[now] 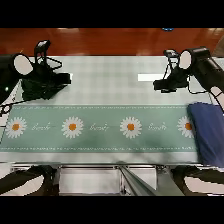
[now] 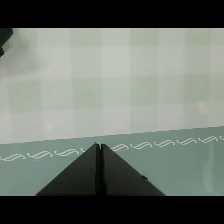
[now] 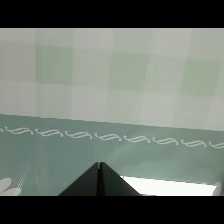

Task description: Fold the shirts.

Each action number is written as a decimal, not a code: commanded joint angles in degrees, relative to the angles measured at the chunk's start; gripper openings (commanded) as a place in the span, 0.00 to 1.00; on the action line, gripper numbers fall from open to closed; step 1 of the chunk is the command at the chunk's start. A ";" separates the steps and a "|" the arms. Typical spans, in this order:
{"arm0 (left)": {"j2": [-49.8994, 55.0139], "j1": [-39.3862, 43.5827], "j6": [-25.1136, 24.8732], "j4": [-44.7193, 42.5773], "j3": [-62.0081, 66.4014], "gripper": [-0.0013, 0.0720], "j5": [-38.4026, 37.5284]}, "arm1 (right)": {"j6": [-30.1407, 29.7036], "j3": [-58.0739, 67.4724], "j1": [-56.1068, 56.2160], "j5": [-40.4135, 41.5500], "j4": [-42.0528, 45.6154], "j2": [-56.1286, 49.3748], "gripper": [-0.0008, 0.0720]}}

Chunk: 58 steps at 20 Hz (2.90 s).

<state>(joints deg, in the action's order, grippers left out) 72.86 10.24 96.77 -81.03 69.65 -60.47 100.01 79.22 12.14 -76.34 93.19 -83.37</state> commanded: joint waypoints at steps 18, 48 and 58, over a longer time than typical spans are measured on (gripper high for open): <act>9.11 -22.97 2.84 -10.45 7.26 0.71 -1.90 | -1.73 -19.71 0.35 18.73 0.85 13.60 0.57; -2.36 -17.70 -7.21 20.24 25.00 0.06 3.30 | 3.28 -20.72 0.28 15.82 5.33 38.32 0.57; -7.96 5.88 -7.52 24.74 44.74 0.06 8.92 | 3.91 -20.72 0.28 9.31 4.44 52.17 0.57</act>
<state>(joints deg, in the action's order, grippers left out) 65.56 8.93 89.32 -57.28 110.72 -55.05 103.59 58.52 12.45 -64.86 97.78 -34.50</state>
